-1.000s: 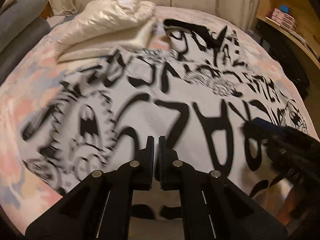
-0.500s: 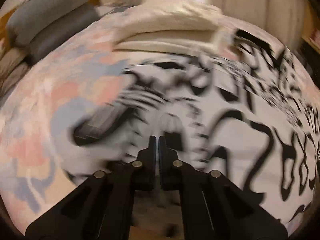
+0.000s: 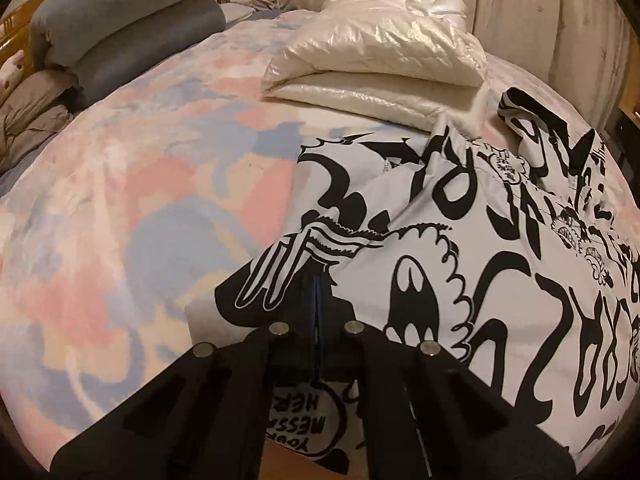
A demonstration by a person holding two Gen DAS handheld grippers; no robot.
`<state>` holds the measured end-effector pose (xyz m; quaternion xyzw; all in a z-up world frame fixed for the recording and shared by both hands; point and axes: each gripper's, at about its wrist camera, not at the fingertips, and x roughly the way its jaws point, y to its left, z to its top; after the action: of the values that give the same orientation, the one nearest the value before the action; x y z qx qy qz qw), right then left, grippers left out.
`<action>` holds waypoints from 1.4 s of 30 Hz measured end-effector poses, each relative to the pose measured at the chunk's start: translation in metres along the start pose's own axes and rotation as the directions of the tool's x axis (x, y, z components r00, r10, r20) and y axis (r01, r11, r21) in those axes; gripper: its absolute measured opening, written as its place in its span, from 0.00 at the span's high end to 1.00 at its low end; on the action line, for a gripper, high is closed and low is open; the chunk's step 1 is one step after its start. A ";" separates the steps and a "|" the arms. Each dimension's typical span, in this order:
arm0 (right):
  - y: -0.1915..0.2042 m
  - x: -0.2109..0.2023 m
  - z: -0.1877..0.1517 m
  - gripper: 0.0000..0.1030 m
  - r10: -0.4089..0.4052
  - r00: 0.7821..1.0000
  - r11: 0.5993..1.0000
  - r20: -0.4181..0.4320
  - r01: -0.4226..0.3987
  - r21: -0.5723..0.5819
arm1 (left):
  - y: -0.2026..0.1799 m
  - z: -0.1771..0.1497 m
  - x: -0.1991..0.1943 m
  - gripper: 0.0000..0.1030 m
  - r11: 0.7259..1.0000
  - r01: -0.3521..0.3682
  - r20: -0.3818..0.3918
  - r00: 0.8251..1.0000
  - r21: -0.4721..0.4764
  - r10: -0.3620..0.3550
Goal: Fold large clothes
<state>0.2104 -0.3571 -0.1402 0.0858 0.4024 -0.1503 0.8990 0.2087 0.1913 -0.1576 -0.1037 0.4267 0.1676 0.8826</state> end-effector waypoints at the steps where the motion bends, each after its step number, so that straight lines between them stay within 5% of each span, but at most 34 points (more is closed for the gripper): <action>1: -0.003 0.003 -0.001 0.79 0.000 1.000 1.000 -0.006 0.000 0.020 | 0.001 0.001 0.003 0.99 1.000 0.001 -0.008 1.000 -0.006 -0.001; 15: -0.005 0.009 -0.003 0.78 -0.008 0.999 0.999 -0.045 0.010 0.053 | -0.002 0.005 0.003 0.99 1.000 -0.008 -0.036 0.999 0.014 0.009; 30: 0.035 -0.070 -0.020 0.77 0.116 0.992 0.993 -0.051 -0.116 0.003 | 0.004 -0.010 -0.064 0.98 0.992 -0.014 -0.043 0.999 0.123 0.019; 37: 0.060 -0.107 -0.034 0.77 0.189 0.980 0.980 -0.067 -0.192 -0.046 | 0.014 -0.017 -0.094 0.98 0.992 0.069 -0.088 0.994 0.110 -0.060; 42: 0.076 -0.126 -0.036 0.77 0.224 0.971 0.965 -0.084 -0.233 -0.121 | 0.000 -0.010 -0.119 0.98 0.978 0.086 -0.057 0.995 0.192 -0.077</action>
<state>0.1315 -0.2499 -0.0667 0.0780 0.4297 -0.0162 0.8995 0.1327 0.1634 -0.0699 -0.0386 0.4580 0.0863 0.8839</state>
